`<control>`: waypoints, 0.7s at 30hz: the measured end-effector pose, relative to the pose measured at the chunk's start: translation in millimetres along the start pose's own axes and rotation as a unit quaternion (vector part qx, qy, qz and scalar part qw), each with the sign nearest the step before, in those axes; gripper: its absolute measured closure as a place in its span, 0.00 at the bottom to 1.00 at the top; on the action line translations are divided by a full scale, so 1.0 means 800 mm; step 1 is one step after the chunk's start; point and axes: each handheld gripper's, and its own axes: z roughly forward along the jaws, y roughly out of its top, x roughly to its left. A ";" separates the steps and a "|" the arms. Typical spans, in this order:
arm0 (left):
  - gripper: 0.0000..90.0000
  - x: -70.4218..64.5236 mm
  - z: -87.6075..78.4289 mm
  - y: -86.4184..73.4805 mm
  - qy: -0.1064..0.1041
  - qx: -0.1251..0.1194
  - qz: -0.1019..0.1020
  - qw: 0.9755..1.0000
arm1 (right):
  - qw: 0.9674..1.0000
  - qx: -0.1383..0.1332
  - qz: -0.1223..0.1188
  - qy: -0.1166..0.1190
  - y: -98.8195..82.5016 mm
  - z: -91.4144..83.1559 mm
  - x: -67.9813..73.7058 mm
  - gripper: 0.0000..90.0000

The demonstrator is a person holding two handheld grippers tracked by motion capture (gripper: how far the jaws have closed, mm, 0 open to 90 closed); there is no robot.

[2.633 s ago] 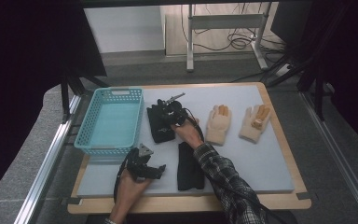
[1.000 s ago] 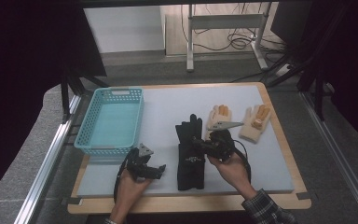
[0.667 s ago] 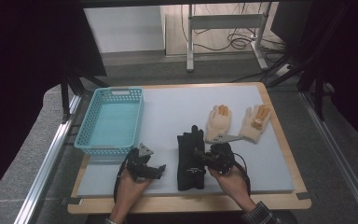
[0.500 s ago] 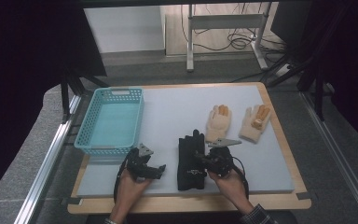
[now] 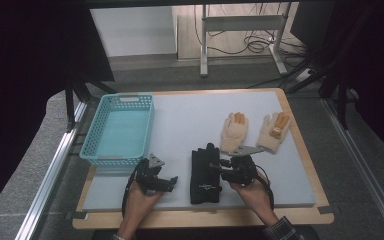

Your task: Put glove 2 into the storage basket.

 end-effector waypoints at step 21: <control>0.06 0.005 -0.025 -0.018 0.009 0.006 0.011 1.000 | 0.997 0.045 -0.026 0.049 -0.063 0.006 -0.023 0.97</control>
